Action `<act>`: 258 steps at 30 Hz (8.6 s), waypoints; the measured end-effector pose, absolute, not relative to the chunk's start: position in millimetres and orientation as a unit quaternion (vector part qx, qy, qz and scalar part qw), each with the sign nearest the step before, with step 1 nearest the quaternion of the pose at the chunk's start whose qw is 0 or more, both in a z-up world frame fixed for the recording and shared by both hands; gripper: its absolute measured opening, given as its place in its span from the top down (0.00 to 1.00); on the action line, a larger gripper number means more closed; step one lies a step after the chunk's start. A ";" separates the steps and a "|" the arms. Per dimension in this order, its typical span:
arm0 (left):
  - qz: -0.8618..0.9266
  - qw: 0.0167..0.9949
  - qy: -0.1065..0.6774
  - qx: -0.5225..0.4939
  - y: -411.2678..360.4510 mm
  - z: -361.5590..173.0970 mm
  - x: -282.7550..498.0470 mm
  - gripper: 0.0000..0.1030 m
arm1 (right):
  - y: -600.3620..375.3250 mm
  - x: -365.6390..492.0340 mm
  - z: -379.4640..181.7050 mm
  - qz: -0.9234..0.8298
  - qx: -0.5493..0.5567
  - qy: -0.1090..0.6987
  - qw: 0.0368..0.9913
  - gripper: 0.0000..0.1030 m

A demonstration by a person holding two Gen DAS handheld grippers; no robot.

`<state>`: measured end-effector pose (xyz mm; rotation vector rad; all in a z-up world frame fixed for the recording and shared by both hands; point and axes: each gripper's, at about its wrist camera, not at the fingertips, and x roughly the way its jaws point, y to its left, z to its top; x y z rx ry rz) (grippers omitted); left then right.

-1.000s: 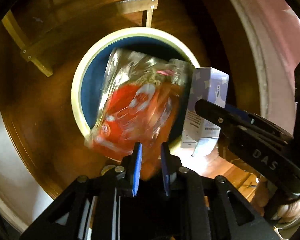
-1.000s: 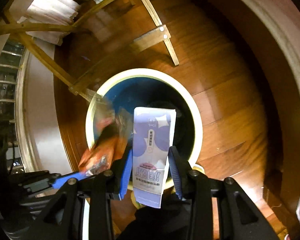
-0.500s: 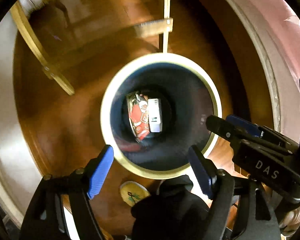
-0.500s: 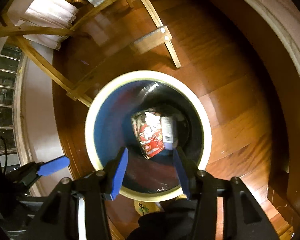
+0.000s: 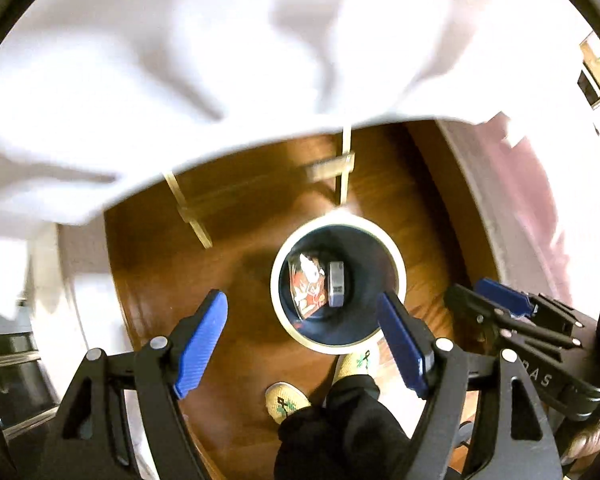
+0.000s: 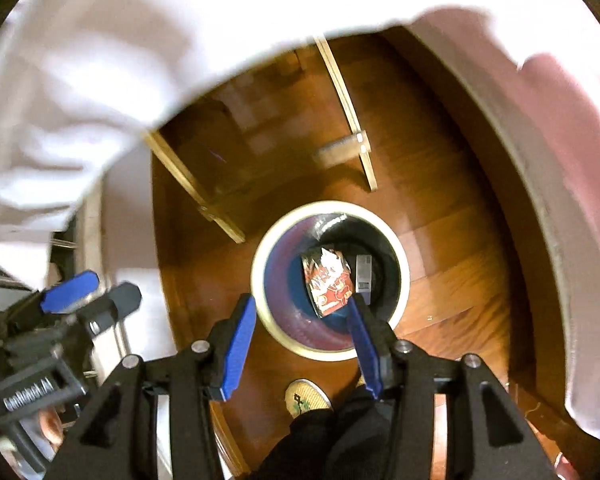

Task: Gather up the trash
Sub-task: 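Grasp the red packet with the right tool while the left tool grasps the strawberry carton, then carry the strawberry carton and red packet over the bin and open both tools, then move both tools back toward the remaining trash on the table, then grasp the green wrapper with the left tool while the right tool grasps crumpled paper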

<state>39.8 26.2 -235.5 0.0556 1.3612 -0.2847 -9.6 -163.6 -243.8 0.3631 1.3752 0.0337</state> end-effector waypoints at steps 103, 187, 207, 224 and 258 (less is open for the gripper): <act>0.072 0.814 0.564 -0.119 -10.3 -65.6 274.9 0.48 | -179.6 275.5 -47.9 0.375 -0.045 0.554 0.742 0.92; -0.093 0.800 0.592 0.044 -9.8 -194.4 43.5 0.17 | -185.5 3.4 -257.3 0.098 0.178 0.626 0.753 0.50; -0.084 0.877 0.473 -0.010 31.6 43.0 32.4 0.17 | -183.5 -2.1 15.0 0.101 0.197 0.478 0.850 0.50; -0.083 0.880 0.468 0.005 -25.4 59.9 134.0 0.17 | -232.6 106.9 51.8 0.096 0.164 0.425 0.885 0.50; 0.017 0.786 0.608 -0.109 -99.1 -122.5 383.4 0.37 | -275.8 378.6 -69.1 0.249 0.131 0.566 0.775 0.41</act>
